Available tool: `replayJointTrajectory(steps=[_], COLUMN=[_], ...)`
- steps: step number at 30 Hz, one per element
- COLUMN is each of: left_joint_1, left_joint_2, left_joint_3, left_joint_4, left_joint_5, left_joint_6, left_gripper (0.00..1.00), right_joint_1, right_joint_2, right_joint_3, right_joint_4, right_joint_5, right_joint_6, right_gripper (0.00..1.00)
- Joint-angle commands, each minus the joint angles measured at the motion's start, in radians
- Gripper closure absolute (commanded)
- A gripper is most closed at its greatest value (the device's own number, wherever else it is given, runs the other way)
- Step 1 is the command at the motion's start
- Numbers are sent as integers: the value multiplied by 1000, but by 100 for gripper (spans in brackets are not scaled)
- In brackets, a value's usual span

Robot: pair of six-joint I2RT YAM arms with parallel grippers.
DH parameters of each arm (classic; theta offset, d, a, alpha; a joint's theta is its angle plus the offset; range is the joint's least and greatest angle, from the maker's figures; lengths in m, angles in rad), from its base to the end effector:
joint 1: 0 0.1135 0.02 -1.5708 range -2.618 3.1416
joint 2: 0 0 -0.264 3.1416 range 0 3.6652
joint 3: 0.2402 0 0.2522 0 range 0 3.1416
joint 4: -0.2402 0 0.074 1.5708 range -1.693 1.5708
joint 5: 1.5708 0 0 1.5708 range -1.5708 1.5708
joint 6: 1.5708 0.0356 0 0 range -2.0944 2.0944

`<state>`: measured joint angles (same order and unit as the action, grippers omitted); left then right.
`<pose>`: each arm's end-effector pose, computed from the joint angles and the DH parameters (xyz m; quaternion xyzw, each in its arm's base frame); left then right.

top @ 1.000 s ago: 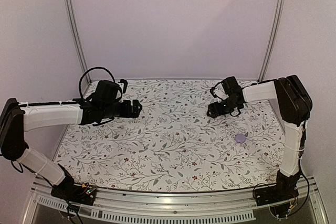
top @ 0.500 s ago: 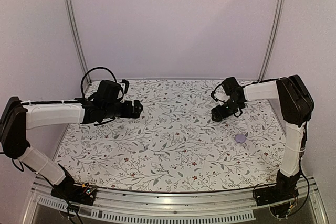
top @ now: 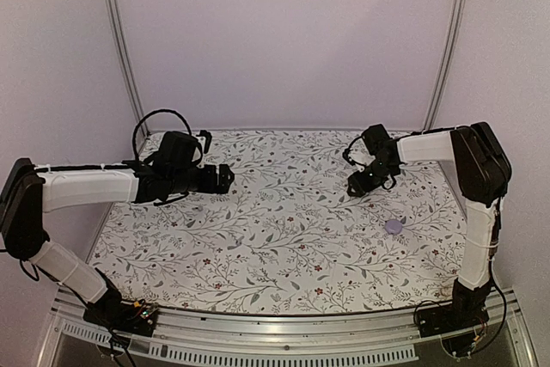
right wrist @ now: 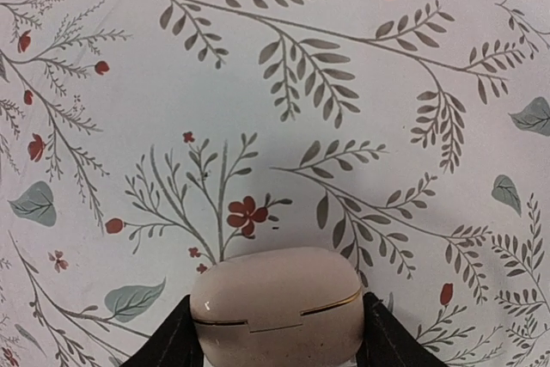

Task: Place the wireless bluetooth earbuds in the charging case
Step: Pick up the charging case from the center of the board, then pass from the right arm to the left

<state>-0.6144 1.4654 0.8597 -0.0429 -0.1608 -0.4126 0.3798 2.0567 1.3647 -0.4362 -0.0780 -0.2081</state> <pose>0.2605 -0.1768 0.2200 0.0544 0.8917 -0.1552 0.4216 0.3863 0.1572 0.1379 -0.2906 0.9306 0.0567 0.2153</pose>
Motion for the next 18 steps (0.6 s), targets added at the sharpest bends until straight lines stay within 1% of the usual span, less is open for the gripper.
replayJointTrajectory(steps=[1,2,4,8,11,14,18], left_joint_1=[-12,-13,-17,-30,-40,-76,-155], left_joint_2=[-10,-20,-50,-137,-210,-271,-323], left_joint_3=[19,12,-15,-126,-209,-285,-320], left_joint_4=[21,25,93,243,363,480,512], left_joint_5=[18,29,54,120,176,242,300], left_joint_6=[37,43,68,144,214,317,434], left_gripper=[0,0,0,0,0,0,0], right_joint_1=[1,2,3,8,21,36,69], right_joint_2=[-18,-30,-63,-167,-226,-289,-357], right_joint_3=[6,4,-2,-33,-54,-66,-113], right_joint_4=[-49,-53,-57,-56,-54,-52,-24], right_joint_5=[-109,-149,-232,-413,-537,-664,-833], right_joint_6=[-2,4,12,31,43,51,77], right_gripper=[50,51,52,52,53,54,54])
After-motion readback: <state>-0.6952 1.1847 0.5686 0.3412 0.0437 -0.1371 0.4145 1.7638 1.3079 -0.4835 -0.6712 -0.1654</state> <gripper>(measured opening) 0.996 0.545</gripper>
